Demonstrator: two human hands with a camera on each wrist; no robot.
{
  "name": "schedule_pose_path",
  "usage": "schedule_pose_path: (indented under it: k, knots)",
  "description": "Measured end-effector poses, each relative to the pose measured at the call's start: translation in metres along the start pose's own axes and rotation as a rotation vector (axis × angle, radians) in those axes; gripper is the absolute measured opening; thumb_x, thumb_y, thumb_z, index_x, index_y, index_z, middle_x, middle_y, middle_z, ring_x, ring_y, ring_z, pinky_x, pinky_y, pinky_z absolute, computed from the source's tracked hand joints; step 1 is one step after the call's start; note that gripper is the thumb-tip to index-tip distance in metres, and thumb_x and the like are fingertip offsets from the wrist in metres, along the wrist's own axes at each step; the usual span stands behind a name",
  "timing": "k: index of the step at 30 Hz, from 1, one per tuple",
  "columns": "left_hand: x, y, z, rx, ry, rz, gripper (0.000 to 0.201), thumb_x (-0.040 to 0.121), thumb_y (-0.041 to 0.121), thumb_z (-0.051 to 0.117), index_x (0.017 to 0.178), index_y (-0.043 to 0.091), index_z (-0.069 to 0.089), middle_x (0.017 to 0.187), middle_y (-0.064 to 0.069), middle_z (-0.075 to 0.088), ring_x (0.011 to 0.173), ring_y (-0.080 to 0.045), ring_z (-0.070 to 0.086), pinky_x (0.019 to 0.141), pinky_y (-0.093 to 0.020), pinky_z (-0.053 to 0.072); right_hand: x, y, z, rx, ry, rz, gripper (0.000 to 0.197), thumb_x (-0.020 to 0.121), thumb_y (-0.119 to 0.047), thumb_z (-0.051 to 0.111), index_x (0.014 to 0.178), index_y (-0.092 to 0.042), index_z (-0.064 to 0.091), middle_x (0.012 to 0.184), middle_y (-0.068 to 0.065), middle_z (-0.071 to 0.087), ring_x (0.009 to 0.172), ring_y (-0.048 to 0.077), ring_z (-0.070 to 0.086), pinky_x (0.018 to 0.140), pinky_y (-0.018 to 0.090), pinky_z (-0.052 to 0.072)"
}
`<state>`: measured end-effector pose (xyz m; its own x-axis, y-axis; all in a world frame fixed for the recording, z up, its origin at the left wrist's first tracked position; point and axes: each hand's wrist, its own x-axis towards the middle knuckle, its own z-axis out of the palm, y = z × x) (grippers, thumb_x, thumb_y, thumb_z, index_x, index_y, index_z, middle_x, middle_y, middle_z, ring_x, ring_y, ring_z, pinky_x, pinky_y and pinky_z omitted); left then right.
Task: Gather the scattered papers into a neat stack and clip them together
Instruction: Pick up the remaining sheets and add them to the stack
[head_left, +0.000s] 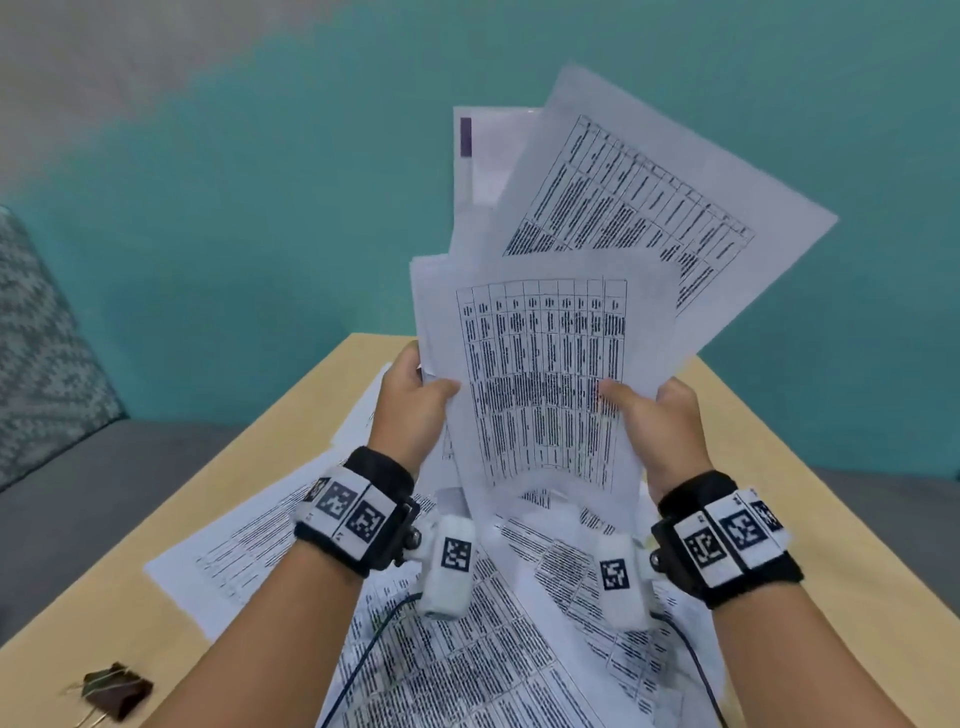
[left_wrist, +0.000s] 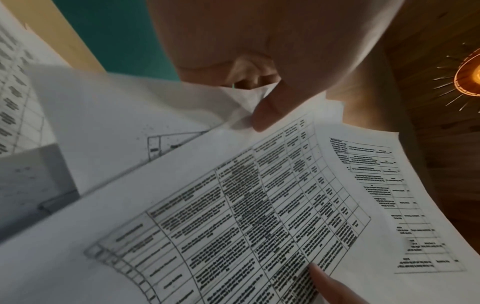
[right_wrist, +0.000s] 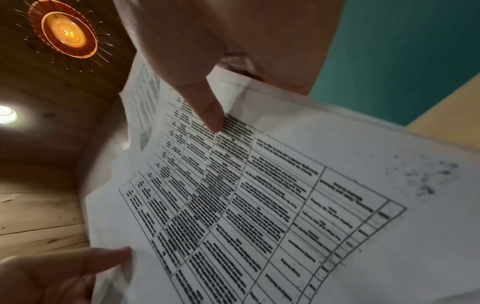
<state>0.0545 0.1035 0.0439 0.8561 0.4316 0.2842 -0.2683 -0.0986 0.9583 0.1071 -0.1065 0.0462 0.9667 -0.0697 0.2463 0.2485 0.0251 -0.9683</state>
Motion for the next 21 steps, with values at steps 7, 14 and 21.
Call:
schedule_pose_path:
  k: [7,14,21]
  knots:
    - [0.002,-0.002,-0.004,-0.007,0.026,-0.043,0.034,0.096,-0.006,0.051,0.107,0.023,0.065,0.116,-0.007,0.074,0.111,-0.034,0.069,0.1,-0.053,0.055,0.003,0.007,0.0,-0.013,-0.038,0.003,0.02,0.093,-0.017,0.069,0.084,-0.023,0.052,0.084,-0.01,0.056,0.08,0.011,0.055,0.084,0.031,0.042]
    - [-0.001,-0.01,0.0,0.015,-0.003,-0.088,0.034,0.099,0.001,0.051,0.106,0.032,0.066,0.118,-0.01,0.072,0.115,-0.038,0.066,0.104,-0.055,0.052,0.001,0.013,0.0,0.027,-0.036,0.015,0.018,0.097,-0.022,0.064,0.109,-0.013,0.053,0.107,-0.016,0.053,0.104,0.012,0.048,0.096,0.029,0.037]
    - [0.001,-0.005,0.001,-0.038,0.017,-0.067,0.039,0.098,-0.004,0.048,0.109,0.03,0.065,0.116,0.003,0.074,0.114,-0.024,0.069,0.104,-0.047,0.053,0.0,0.011,0.005,0.014,-0.015,-0.055,0.026,0.101,-0.021,0.057,0.079,-0.025,0.045,0.074,-0.017,0.043,0.075,0.005,0.047,0.084,0.025,0.039]
